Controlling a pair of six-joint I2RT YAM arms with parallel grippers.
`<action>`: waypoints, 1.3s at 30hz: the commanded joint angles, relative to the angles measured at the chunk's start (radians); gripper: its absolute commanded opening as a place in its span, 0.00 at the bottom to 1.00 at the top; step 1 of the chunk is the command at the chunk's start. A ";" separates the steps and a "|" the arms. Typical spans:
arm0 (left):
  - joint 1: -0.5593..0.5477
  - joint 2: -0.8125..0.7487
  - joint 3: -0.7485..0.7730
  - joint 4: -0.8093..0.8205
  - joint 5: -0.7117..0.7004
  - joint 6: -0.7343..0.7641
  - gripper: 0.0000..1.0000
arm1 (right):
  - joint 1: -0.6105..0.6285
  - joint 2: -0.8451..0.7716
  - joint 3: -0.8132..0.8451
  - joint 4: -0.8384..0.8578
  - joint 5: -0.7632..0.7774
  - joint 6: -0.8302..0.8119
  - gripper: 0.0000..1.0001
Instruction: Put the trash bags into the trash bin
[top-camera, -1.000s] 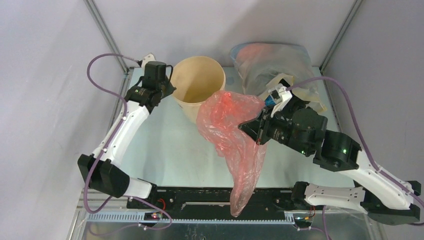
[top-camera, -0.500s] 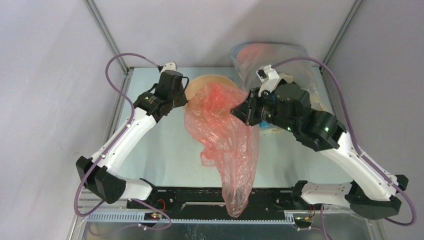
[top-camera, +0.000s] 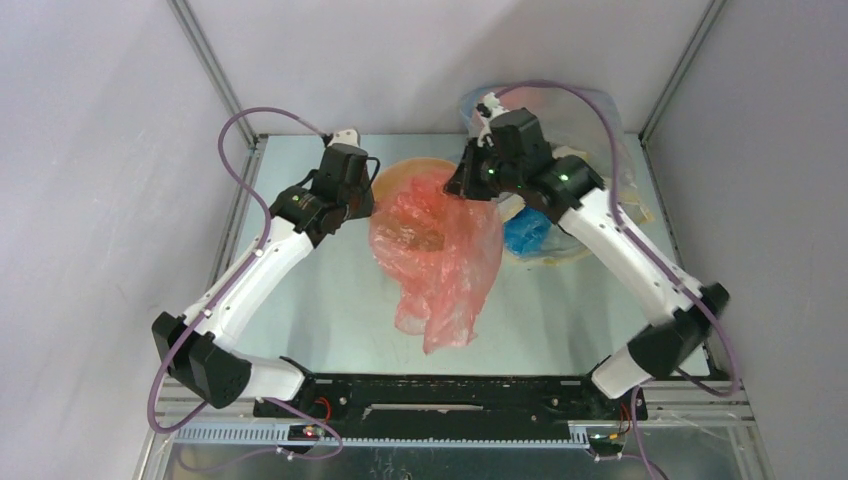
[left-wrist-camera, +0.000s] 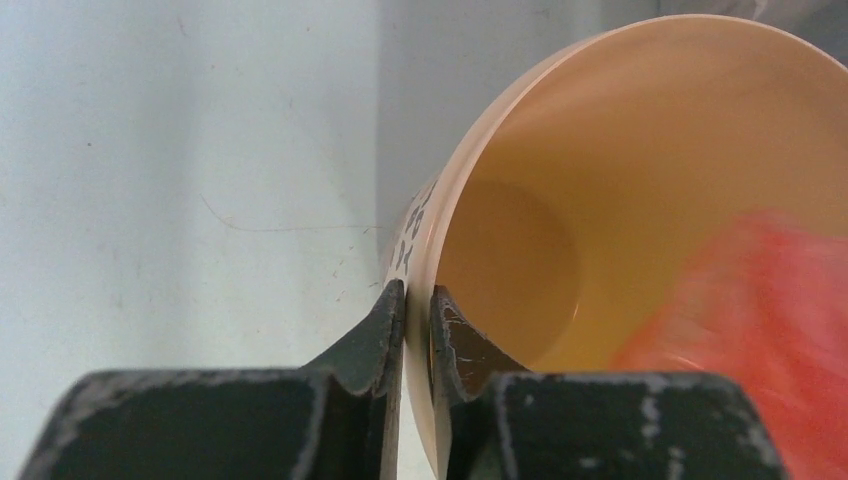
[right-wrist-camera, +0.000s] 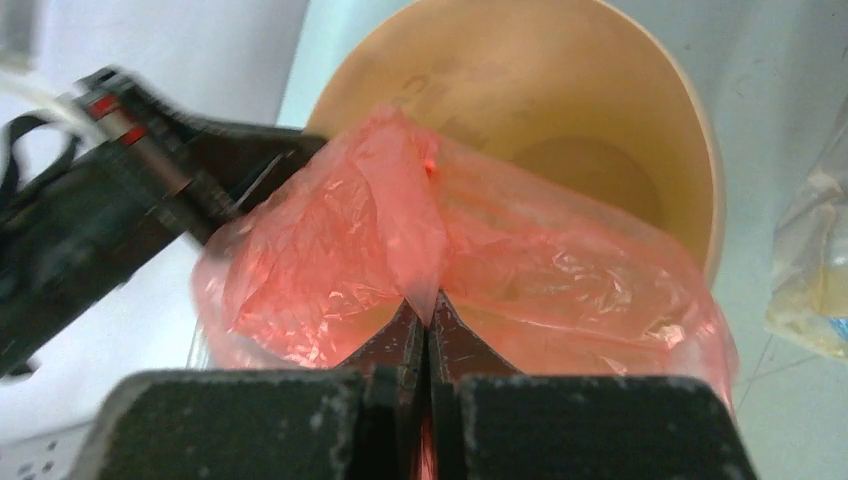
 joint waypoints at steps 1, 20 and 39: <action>-0.007 -0.030 0.000 0.063 0.044 0.019 0.18 | -0.001 0.149 0.122 -0.046 0.004 -0.033 0.00; -0.011 -0.249 -0.086 0.079 -0.012 0.009 0.72 | 0.047 0.498 0.429 -0.153 0.141 -0.147 0.02; -0.011 -0.290 -0.143 0.189 0.369 0.099 0.71 | 0.270 0.032 0.274 -0.150 0.202 -0.467 0.82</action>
